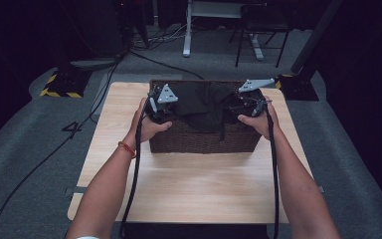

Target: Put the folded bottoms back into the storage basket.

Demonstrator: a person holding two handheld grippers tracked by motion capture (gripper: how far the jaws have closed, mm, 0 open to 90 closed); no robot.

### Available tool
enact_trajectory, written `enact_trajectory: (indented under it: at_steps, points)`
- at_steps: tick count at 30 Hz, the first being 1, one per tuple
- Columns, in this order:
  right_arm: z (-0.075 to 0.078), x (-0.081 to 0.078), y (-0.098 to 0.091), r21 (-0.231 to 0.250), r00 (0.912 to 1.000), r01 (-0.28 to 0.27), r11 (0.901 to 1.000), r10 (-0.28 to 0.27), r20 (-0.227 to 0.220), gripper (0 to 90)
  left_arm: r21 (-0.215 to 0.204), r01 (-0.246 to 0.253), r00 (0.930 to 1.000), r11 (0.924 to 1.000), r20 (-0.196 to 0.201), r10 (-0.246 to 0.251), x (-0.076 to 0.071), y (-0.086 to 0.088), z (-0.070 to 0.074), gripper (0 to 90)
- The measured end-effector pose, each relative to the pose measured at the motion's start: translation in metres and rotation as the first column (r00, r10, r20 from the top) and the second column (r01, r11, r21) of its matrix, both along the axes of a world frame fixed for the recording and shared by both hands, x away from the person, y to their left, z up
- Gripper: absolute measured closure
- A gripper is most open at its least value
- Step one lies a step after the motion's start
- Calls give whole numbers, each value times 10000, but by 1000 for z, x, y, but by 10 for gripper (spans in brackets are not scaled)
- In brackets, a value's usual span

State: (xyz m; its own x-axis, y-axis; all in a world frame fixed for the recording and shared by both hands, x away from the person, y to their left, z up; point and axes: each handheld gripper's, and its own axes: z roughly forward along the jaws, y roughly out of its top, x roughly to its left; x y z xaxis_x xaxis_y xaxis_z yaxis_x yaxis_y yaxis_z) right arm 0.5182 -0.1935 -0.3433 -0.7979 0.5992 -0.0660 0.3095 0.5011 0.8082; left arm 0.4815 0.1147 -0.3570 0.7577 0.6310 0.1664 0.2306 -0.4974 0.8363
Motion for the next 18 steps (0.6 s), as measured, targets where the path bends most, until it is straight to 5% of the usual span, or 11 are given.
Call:
enact_trajectory:
  at_steps: [18]
  points:
    - [-31, 26, 15, -965, 9945, 564, 9937, -644, -826, 539, 1045, -275, 9961, 9941, -804, 360, 25, -11, -21, 637]
